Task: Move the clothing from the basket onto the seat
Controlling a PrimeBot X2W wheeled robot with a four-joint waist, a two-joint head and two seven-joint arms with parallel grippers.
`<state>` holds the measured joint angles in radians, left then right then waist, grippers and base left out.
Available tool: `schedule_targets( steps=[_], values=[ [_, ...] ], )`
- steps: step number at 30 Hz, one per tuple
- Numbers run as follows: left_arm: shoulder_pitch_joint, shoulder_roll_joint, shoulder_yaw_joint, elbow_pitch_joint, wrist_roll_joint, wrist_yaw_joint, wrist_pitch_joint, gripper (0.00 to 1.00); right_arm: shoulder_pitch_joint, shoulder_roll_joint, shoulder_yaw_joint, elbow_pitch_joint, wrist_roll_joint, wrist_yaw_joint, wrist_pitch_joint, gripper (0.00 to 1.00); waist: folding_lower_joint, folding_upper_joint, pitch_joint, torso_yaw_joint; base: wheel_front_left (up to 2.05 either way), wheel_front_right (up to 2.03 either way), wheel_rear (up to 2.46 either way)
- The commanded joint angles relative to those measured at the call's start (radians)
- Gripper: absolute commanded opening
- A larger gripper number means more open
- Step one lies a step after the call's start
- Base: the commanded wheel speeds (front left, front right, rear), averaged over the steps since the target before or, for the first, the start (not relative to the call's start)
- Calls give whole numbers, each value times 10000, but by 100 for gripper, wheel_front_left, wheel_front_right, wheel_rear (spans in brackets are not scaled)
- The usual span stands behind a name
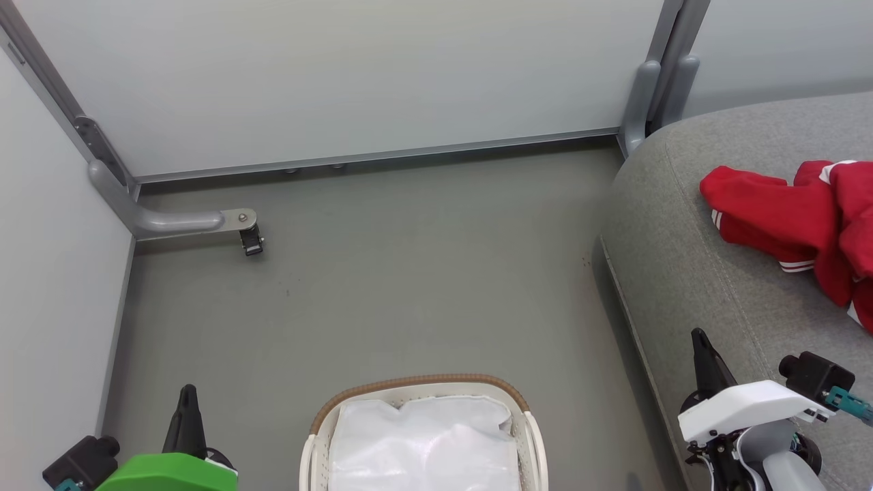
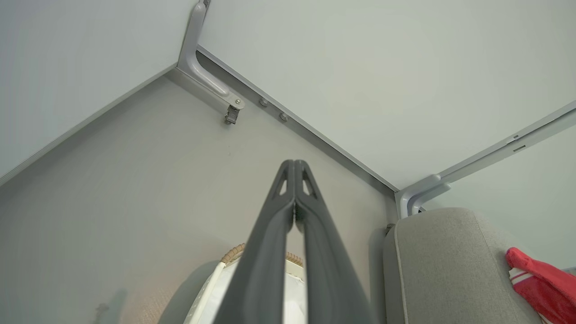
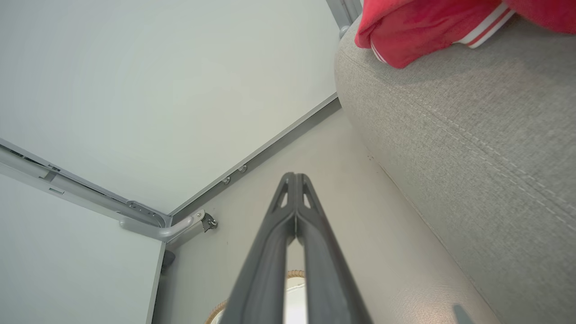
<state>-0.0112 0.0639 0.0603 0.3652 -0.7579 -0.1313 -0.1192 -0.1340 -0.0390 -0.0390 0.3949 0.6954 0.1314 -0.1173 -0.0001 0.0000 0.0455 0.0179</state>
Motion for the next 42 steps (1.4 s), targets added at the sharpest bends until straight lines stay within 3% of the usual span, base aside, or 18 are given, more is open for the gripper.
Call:
schedule_targets(
  steps=[1,42],
  values=[
    [-292,19,55,-165,-368,3,79,0,-51,-66,-57,-199,376,-4,83,0,1,0,-6,-3,0,0,0],
    [-727,-63,329,-751,-4831,6,1321,0,146,-106,-446,-935,5177,-7,1312,0,1,0,-191,-81,0,0,0]
  ],
)
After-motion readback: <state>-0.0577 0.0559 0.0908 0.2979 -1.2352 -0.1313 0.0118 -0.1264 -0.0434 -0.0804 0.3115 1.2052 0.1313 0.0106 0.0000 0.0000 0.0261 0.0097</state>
